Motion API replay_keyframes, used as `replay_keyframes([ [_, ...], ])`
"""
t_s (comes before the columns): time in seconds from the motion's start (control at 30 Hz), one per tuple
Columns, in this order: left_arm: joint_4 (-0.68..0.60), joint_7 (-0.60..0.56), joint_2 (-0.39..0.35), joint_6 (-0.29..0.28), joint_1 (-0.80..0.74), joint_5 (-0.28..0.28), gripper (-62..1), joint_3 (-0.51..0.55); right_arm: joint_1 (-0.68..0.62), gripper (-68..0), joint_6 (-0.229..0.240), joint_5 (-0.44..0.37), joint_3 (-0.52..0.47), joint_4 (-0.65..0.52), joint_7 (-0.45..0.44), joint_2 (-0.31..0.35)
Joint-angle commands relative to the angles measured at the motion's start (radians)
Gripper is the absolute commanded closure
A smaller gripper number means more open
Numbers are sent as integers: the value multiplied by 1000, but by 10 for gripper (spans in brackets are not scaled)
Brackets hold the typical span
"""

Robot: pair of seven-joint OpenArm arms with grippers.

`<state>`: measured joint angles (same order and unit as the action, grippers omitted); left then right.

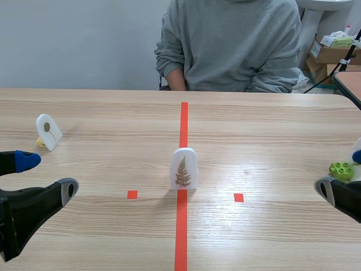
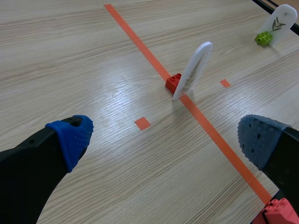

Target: Do the leaf sorting experiment

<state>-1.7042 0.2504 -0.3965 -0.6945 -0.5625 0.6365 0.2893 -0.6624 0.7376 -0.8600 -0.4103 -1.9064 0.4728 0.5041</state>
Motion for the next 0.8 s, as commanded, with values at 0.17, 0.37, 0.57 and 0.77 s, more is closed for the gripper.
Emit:
replay_keyframes([
  [0.17,-23,-14,0,-2,-2,11,-623,5,86,-578,8,67,34,72,13,7],
  [0.37,-23,-14,0,-2,-2,11,-623,5,318,-578,8,215,244,209,-29,47],
  [0.57,-23,-14,0,-2,-2,11,-623,5,575,-578,8,350,517,388,-107,25],
  [0.77,-23,-14,0,-2,-2,10,-623,5,785,-578,8,443,732,567,-165,-33],
])
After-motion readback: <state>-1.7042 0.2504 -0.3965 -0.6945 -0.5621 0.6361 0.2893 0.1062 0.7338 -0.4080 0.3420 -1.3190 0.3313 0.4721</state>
